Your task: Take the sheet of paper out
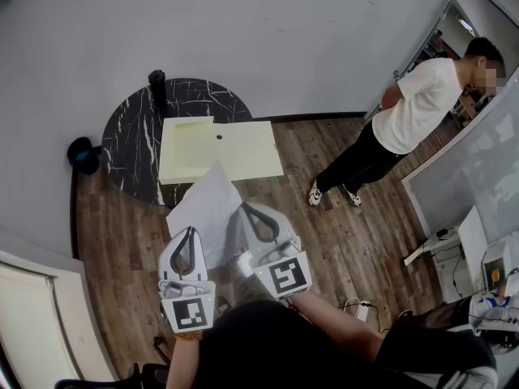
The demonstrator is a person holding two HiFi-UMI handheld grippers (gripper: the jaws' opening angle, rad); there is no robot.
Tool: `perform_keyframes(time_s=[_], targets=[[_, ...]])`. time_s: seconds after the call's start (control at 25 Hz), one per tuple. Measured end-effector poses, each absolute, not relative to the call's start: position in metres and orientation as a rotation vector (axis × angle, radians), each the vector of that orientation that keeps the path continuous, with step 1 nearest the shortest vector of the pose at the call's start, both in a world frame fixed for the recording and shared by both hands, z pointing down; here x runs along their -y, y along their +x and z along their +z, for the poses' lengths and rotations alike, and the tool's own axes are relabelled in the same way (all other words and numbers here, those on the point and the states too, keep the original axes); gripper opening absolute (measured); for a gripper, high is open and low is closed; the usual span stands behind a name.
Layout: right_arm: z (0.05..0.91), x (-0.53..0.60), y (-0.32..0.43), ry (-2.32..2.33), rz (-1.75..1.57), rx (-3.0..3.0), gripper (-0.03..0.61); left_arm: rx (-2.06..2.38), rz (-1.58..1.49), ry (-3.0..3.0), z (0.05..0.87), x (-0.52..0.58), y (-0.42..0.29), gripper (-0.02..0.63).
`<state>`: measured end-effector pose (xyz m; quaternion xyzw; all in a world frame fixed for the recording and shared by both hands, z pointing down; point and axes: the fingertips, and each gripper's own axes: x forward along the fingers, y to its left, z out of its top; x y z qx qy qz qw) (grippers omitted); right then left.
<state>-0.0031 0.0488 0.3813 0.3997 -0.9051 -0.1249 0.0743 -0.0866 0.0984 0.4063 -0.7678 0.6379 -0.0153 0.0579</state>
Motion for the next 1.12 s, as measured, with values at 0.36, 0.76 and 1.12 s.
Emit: perform_keyframes(time_s=[0.36, 0.76, 1.12], targets=[[0.388, -0.044, 0.0, 1.19, -0.346, 2.716, -0.005, -1.94, -0.058, -2.33, 0.41, -0.095, -0.085, 0.005], [0.391, -0.038, -0.001, 1.185, -0.345, 2.707, -0.005, -1.951, -0.078, -2.324, 0.414, -0.093, -0.089, 0.005], [0.395, -0.022, -0.001, 1.185, -0.353, 2.709, -0.005, -1.964, -0.079, -2.32, 0.418, -0.081, -0.091, 0.005]])
